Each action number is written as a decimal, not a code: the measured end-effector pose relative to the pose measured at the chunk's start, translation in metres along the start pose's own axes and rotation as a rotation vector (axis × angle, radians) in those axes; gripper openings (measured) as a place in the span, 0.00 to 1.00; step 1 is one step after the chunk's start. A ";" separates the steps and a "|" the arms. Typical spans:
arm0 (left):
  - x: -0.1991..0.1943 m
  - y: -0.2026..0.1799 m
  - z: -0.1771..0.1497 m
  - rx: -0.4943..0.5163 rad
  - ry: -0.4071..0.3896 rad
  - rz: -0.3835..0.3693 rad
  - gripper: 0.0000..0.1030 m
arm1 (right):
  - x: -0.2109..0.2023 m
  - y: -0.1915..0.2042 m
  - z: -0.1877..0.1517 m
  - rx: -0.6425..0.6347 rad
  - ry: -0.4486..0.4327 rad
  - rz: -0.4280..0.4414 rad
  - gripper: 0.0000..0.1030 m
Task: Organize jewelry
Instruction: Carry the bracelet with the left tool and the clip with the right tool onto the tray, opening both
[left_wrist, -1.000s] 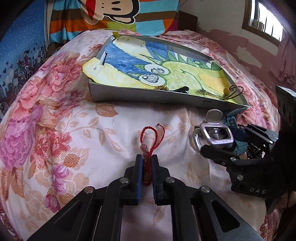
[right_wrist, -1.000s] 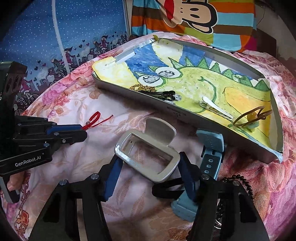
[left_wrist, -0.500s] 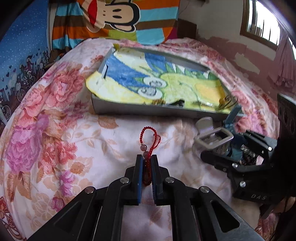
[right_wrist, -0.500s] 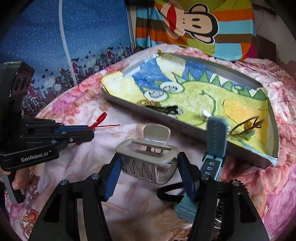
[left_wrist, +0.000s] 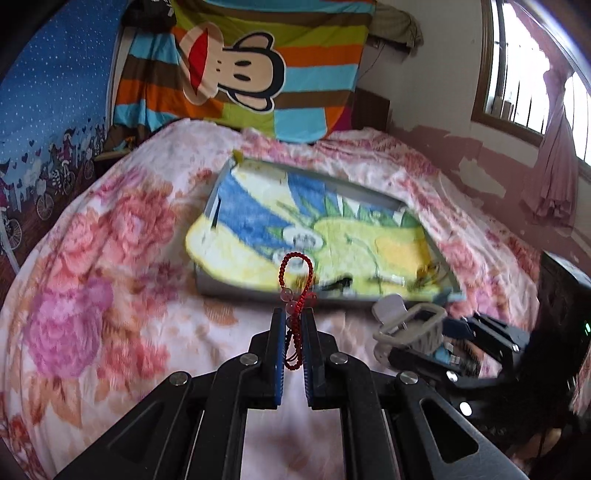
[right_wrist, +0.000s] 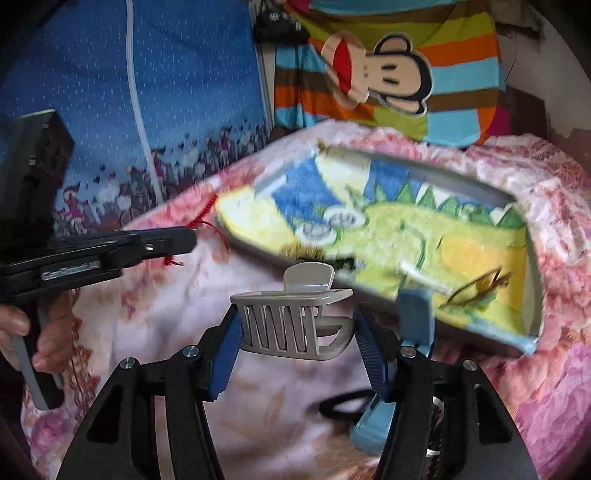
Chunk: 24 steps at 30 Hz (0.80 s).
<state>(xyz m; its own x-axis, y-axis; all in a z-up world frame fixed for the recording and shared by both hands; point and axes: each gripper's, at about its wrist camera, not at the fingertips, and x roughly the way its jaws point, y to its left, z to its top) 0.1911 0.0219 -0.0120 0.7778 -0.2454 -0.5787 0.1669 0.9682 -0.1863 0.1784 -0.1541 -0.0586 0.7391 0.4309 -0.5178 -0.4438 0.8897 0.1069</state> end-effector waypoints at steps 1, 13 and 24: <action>0.001 0.000 0.004 -0.008 -0.010 -0.002 0.08 | -0.002 -0.001 0.003 0.008 -0.015 -0.008 0.53; 0.069 -0.002 0.045 -0.071 0.055 0.035 0.08 | 0.023 -0.047 0.035 0.126 -0.024 -0.132 0.53; 0.095 0.003 0.040 -0.108 0.121 0.026 0.08 | 0.052 -0.056 0.026 0.155 0.086 -0.156 0.53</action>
<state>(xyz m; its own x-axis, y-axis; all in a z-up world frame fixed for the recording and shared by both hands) 0.2897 0.0029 -0.0360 0.7011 -0.2309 -0.6746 0.0768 0.9651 -0.2505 0.2545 -0.1776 -0.0697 0.7439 0.2776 -0.6079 -0.2395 0.9600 0.1454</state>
